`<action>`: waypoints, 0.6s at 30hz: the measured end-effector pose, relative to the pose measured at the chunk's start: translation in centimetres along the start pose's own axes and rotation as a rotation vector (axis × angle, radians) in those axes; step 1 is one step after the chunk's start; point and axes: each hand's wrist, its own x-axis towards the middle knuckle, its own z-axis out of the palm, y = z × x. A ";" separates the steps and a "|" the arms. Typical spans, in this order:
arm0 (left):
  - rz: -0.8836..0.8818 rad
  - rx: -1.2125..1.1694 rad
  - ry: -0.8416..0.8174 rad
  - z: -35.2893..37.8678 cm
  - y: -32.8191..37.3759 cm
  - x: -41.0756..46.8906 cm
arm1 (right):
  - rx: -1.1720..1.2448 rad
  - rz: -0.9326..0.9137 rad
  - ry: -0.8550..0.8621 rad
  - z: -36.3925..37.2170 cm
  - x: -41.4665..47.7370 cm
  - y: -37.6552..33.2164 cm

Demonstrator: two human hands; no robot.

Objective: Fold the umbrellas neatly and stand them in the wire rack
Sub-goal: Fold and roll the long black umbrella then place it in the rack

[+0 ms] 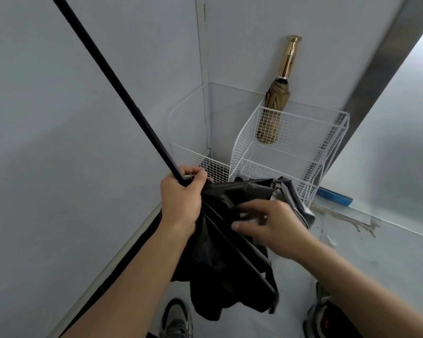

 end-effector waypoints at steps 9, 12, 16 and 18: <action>0.039 -0.083 0.126 -0.9 -0.1 1.2 | 0.048 -0.203 -0.121 1.6 -1.2 -0.3; 0.076 -0.056 0.157 -1.2 -0.2 1.2 | 0.342 -0.055 -0.365 1.3 -1.7 -1.6; 0.129 -0.026 0.154 -1.2 -0.5 1.1 | 0.621 0.139 -0.349 1.6 -1.6 -2.4; 0.146 -0.032 0.146 -1.1 -0.5 1.0 | 0.693 0.260 -0.224 2.0 -1.3 -1.9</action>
